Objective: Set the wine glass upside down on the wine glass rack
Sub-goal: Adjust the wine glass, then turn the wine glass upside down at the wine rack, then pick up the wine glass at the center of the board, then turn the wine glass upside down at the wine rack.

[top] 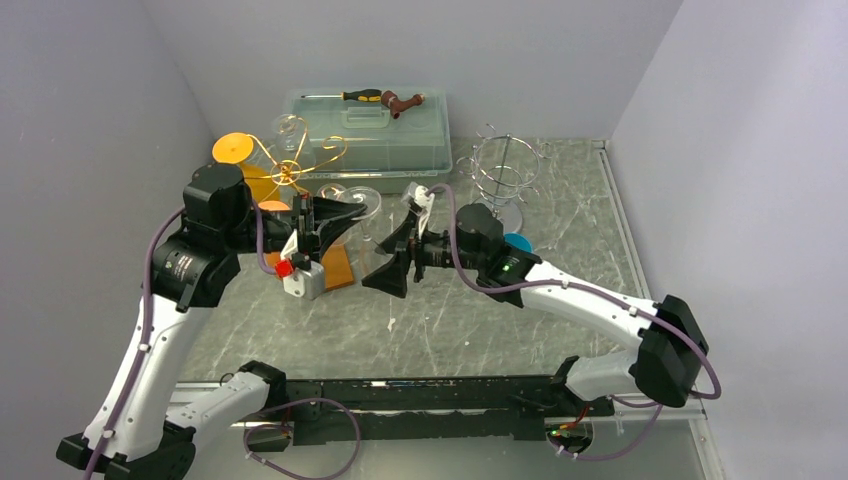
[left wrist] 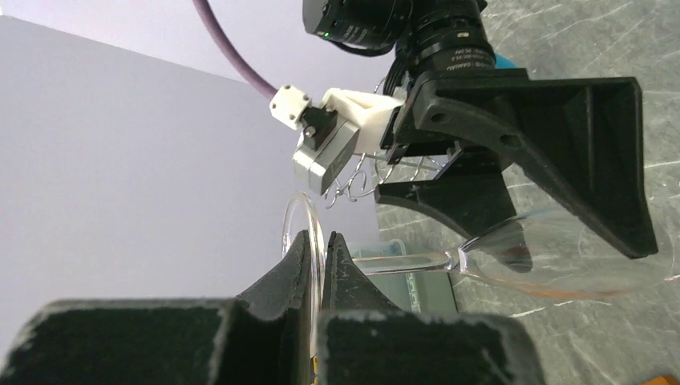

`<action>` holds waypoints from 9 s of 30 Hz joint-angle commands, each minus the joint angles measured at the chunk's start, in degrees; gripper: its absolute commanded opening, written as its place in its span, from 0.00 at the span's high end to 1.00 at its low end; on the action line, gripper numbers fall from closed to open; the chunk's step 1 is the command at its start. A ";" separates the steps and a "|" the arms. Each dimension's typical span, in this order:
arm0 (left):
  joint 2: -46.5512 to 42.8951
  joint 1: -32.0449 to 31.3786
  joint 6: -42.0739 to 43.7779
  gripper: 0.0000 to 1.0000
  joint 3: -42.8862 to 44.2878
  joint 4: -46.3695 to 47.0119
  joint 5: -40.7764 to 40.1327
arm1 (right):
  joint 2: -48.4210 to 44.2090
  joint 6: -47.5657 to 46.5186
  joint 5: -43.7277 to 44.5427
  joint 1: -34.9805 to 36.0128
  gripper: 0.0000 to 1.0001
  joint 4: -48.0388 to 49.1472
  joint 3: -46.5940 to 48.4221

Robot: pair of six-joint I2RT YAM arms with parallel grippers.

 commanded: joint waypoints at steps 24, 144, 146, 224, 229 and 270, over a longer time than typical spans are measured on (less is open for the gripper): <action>0.01 -0.08 1.71 1.00 1.02 4.83 0.93 | 1.55 1.15 4.79 0.02 0.30 15.29 -5.94; -7.62 -0.08 -0.24 0.01 -4.39 -2.16 -1.99 | 22.51 21.06 51.51 -15.36 0.18 34.42 -16.07; -7.72 -0.08 -0.28 0.01 -4.35 -2.24 -2.03 | 21.71 20.83 51.51 -15.36 0.18 34.54 -16.07; 7.53 -0.08 -70.45 0.01 6.41 6.12 -7.45 | -30.42 14.08 8.05 -28.46 1.00 -20.85 11.85; 14.45 -0.09 -76.60 0.01 12.35 4.93 -10.02 | -26.25 12.95 8.98 -28.46 1.00 -14.39 14.78; 20.24 -2.16 -26.09 1.00 21.25 12.04 -17.19 | -24.15 -4.66 -8.59 -28.54 0.00 -45.65 16.41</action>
